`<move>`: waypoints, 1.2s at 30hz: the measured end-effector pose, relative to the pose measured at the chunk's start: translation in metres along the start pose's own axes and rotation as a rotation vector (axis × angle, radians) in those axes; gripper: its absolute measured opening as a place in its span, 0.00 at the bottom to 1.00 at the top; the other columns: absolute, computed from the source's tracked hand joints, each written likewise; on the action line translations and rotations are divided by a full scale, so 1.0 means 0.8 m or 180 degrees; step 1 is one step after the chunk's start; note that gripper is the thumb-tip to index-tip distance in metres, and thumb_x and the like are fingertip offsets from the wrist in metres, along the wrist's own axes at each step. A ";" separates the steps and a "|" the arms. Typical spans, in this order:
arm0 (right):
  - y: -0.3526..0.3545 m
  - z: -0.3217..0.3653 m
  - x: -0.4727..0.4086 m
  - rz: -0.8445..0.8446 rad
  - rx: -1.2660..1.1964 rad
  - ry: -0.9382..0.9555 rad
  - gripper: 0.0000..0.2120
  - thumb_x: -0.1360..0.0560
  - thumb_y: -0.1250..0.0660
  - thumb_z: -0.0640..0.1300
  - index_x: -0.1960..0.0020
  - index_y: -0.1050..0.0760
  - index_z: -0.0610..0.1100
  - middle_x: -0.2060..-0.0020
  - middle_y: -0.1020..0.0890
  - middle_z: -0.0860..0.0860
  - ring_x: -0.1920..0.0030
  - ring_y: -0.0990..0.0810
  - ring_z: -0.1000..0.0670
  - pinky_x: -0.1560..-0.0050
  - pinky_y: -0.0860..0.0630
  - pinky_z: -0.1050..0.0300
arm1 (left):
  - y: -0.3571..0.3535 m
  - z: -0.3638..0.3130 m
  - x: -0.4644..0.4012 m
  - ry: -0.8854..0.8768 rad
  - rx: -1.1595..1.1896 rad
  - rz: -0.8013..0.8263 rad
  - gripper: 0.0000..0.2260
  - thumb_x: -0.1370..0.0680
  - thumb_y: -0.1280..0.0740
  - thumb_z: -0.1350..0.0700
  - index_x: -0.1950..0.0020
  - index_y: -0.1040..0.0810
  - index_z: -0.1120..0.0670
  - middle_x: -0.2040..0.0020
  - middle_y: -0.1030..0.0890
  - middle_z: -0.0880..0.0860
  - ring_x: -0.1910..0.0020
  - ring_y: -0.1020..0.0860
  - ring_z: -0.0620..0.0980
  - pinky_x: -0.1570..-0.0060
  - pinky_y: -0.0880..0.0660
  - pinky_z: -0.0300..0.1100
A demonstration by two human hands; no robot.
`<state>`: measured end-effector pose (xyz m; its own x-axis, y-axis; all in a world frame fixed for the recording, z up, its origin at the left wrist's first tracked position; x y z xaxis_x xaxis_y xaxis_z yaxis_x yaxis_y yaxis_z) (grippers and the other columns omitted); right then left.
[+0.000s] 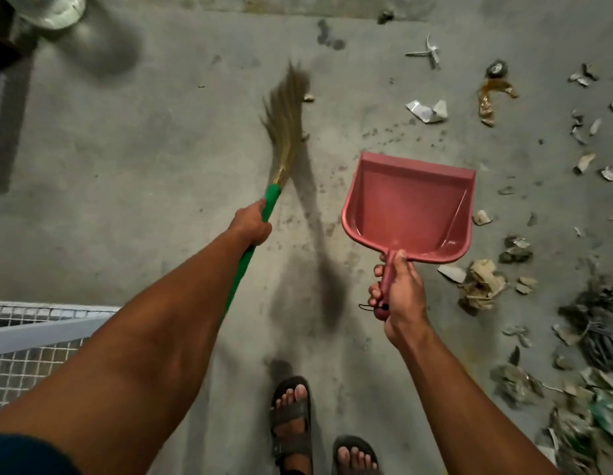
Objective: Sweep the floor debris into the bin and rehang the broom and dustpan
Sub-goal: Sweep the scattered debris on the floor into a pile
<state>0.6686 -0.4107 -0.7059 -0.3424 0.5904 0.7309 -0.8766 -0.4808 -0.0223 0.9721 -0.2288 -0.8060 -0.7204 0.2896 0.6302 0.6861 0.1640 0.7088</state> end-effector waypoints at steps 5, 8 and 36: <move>0.042 0.001 0.009 -0.0124 -0.0022 0.0052 0.16 0.13 0.44 0.57 0.44 0.26 0.47 0.63 0.24 0.51 0.75 0.30 0.53 0.79 0.37 0.63 | -0.023 -0.025 0.024 -0.0542 -0.0614 0.0235 0.33 0.19 0.35 0.58 0.16 0.41 0.46 0.27 0.26 0.61 0.32 0.24 0.62 0.36 0.27 0.48; 0.069 -0.015 0.023 -0.0215 0.0010 0.0013 0.16 0.13 0.44 0.57 0.43 0.25 0.46 0.64 0.23 0.52 0.75 0.30 0.52 0.77 0.37 0.62 | -0.051 -0.037 0.050 -0.0903 -0.0868 0.0455 0.33 0.19 0.34 0.56 0.16 0.42 0.45 0.26 0.26 0.60 0.32 0.24 0.61 0.33 0.27 0.49; -0.049 0.079 0.075 0.0233 0.0149 0.0155 0.12 0.13 0.42 0.54 0.46 0.25 0.48 0.62 0.23 0.49 0.76 0.31 0.52 0.77 0.35 0.63 | 0.124 0.016 0.155 -0.0242 0.1139 -0.0771 0.35 0.22 0.28 0.57 0.17 0.37 0.49 0.27 0.25 0.57 0.34 0.21 0.58 0.32 0.27 0.44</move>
<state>0.7038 -0.3979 -0.6179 -0.4219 0.5828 0.6945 -0.8322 -0.5529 -0.0415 0.9523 -0.1648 -0.6611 -0.8645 0.2689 0.4247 0.4999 0.5484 0.6704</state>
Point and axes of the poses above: each hand's wrist, its own x-axis away from the middle knuckle, its own y-axis out of the back of the hand, z = x × y, the point moved 9 cm from there along -x, towards the middle knuckle
